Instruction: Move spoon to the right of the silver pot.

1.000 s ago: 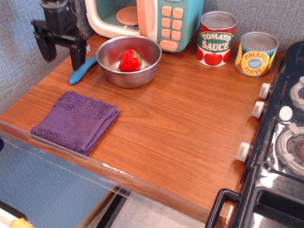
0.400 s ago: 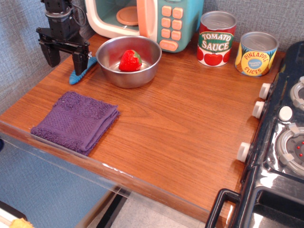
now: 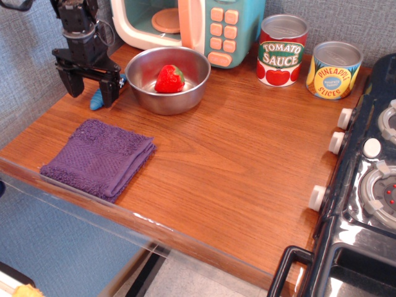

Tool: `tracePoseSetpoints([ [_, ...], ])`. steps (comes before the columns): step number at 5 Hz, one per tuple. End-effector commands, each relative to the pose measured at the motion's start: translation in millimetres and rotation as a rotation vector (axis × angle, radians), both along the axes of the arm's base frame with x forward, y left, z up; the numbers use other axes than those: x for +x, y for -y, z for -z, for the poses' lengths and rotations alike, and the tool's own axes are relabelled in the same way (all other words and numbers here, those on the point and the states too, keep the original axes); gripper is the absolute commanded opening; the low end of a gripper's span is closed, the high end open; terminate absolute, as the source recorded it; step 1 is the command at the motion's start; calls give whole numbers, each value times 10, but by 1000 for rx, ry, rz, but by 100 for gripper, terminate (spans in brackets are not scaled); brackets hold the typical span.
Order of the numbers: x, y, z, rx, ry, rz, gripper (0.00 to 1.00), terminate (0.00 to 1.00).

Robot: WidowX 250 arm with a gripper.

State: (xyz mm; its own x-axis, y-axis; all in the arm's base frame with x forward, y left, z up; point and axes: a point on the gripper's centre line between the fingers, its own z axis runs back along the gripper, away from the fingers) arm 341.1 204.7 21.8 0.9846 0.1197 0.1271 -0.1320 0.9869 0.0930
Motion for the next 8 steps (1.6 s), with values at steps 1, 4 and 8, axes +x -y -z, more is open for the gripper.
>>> tracePoseSetpoints([
  [1,-47,-114,-94,-32,52,-38,100,0],
  [4,-61,-62,-86,-35,43,-46,0,0],
  [8,-191,-12,-802,-25,231,-60,0,0],
])
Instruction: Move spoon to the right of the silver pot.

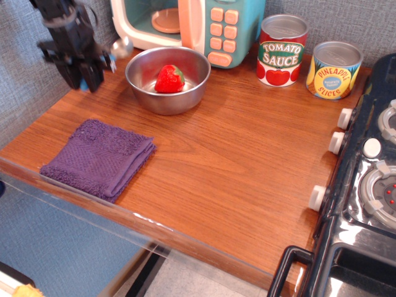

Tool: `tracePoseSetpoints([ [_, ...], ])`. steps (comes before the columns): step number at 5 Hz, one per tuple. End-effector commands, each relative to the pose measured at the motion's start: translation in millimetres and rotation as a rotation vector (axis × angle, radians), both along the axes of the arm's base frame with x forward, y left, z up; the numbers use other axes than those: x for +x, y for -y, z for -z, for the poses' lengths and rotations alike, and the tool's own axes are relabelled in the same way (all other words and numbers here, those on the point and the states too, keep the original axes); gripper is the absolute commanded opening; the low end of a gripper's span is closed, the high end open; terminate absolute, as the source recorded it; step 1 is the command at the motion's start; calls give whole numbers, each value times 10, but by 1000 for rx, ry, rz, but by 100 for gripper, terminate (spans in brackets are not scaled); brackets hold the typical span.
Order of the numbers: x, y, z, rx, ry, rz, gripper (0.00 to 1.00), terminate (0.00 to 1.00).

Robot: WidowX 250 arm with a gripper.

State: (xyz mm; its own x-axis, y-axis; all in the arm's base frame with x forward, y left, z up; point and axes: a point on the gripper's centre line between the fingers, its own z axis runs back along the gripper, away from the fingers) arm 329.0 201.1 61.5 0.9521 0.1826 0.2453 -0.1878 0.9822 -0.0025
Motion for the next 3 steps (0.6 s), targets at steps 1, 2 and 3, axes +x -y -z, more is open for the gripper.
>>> tracePoseSetpoints([
  [1,-83,93,-537,82,114,5,0,0],
  [2,-31,536,-625,45,93,112,0,0],
  [3,-69,1016,-634,-36,33,196,0,0],
])
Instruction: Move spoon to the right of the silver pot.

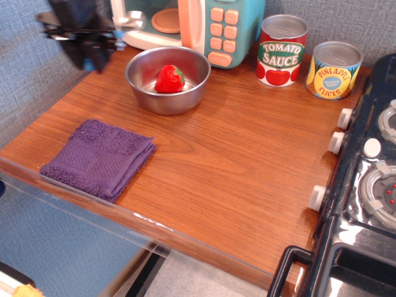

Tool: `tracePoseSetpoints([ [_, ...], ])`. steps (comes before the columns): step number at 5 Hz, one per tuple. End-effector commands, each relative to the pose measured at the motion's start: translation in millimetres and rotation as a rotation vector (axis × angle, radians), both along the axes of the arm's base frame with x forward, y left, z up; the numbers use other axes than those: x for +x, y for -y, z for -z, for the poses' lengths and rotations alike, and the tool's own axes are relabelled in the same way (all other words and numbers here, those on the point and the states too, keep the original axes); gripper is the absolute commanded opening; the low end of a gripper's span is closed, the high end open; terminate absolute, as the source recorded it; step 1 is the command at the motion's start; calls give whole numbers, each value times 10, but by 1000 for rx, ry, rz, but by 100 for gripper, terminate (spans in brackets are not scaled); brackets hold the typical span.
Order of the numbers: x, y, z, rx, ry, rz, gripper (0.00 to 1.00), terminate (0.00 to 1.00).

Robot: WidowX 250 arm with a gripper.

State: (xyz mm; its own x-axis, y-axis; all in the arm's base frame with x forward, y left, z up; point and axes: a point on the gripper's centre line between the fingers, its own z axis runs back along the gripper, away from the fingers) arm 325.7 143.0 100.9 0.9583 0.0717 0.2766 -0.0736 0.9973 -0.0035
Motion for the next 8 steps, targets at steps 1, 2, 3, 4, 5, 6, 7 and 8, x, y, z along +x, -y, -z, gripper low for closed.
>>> tracePoseSetpoints([
  [1,-146,924,-143,-70,-52,132,0,0],
  [2,-244,1416,-42,-65,-100,201,0,0],
  [3,-198,1817,52,-89,-126,212,0,0],
  [4,-59,1972,216,-95,-160,186,0,0],
  [5,115,1972,404,-71,-181,129,0,0],
  [6,194,1911,576,-65,-220,114,0,0],
  [7,175,1922,681,-50,-259,124,0,0],
  [8,145,1923,701,-40,-269,128,0,0],
])
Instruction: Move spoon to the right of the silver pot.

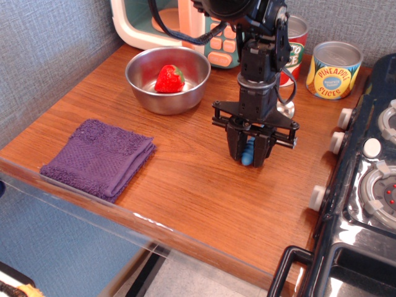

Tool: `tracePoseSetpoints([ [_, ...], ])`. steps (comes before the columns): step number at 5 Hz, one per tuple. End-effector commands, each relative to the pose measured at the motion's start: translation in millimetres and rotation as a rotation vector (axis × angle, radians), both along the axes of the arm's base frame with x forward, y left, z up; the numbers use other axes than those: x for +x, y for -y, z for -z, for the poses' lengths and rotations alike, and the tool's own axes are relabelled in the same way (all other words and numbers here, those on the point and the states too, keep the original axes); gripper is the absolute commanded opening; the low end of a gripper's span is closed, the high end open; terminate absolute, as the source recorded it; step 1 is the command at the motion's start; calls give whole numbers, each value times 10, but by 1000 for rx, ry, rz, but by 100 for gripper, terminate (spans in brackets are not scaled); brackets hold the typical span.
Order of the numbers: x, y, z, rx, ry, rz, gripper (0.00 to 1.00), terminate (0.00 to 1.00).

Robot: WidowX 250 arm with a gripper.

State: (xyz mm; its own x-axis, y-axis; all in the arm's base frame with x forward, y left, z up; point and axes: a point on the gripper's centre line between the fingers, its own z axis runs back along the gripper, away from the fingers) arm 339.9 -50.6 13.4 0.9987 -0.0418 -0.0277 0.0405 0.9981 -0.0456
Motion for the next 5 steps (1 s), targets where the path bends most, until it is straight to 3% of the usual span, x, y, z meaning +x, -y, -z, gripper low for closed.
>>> tracePoseSetpoints([
  [1,-14,16,-220,17,50,49,100,0],
  [3,-168,-174,-639,15,172,45,100,0],
  [4,-241,-596,-886,58,229,-54,100,0],
  [5,-259,-916,-959,49,263,-133,100,0],
])
